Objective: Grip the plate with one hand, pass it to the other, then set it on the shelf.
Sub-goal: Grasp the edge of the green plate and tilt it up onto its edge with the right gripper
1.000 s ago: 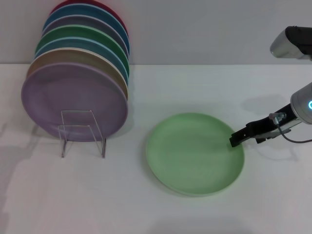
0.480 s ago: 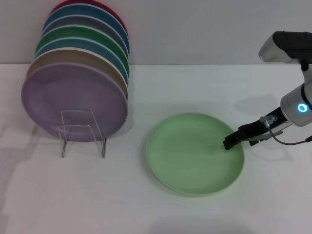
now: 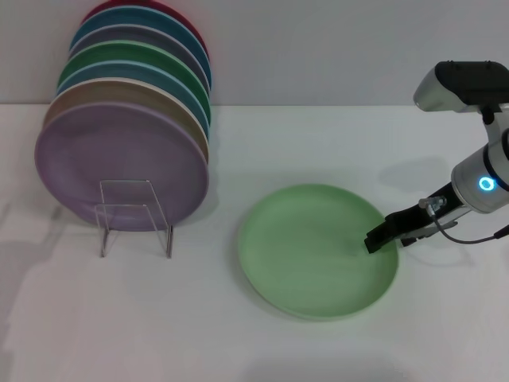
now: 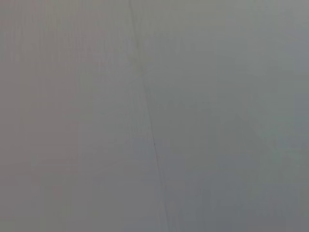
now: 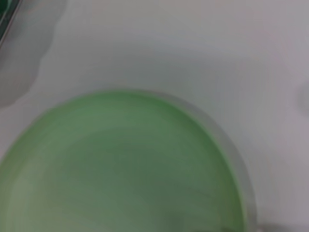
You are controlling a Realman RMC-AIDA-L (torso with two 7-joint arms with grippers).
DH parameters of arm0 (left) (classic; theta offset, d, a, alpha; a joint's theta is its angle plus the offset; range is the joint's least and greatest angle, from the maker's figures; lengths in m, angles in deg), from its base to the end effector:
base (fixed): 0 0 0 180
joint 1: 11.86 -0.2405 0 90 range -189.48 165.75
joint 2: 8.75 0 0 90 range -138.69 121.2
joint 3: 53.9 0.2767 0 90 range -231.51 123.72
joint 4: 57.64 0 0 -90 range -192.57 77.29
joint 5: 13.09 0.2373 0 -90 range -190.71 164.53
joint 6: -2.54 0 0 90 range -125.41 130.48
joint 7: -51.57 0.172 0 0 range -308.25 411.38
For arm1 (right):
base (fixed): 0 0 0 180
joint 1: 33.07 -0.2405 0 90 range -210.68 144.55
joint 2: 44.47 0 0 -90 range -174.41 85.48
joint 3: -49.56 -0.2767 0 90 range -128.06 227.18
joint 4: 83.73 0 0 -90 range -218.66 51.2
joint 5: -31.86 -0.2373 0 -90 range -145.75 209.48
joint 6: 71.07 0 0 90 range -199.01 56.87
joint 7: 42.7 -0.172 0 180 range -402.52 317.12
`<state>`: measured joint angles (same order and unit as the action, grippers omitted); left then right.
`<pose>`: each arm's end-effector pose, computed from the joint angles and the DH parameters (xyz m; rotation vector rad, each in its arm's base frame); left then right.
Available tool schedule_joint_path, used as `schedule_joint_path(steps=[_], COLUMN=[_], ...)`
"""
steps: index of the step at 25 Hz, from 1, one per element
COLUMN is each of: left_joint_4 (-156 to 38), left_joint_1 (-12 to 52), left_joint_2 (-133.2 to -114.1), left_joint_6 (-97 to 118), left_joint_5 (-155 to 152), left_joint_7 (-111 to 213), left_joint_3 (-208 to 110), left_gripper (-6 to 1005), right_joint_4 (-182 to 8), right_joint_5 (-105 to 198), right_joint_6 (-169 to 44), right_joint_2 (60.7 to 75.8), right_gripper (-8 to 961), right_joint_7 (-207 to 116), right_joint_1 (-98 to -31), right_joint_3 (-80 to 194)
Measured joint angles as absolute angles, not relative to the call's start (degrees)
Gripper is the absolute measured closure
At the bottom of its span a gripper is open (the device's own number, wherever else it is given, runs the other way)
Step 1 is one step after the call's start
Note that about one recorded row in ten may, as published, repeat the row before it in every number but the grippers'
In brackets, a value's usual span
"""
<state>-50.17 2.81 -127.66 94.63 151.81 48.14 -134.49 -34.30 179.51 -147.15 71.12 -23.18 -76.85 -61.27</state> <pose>-0.3653 0.3016 0.0172 -1.4381 -0.1679 -0.7702 0.2557 0.4443 -0.0404 -2.2467 1.5108 -0.3347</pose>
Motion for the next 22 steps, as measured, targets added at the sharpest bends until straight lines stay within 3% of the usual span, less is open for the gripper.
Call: schedule_joint_path(steps=[5,10,22], left_joint_4=[-50.17,-50.17,-50.17], left_joint_1=[2.81,2.81,2.81], left_joint_2=[-127.65,-127.65,-127.65], left_joint_6=[94.65,94.65,94.66], left_joint_5=[151.8,151.79,151.79], left_joint_7=[48.14,48.14,48.14], left_joint_3=[-134.49,-134.49,-134.49], left_gripper=[184,184,184], right_joint_4=[-34.5,-34.52,-35.31], right_joint_5=[179.63,179.69,179.48], right_joint_6=[-146.99,-146.99,-145.41], right_joint_2=[71.11,71.11,71.34], right_gripper=[271,492,519], right_joint_7=[-23.18,-23.18,-23.27], right_joint_1=[-76.91,-76.93,-77.01], right_joint_3=[-61.26,-61.22,-59.44])
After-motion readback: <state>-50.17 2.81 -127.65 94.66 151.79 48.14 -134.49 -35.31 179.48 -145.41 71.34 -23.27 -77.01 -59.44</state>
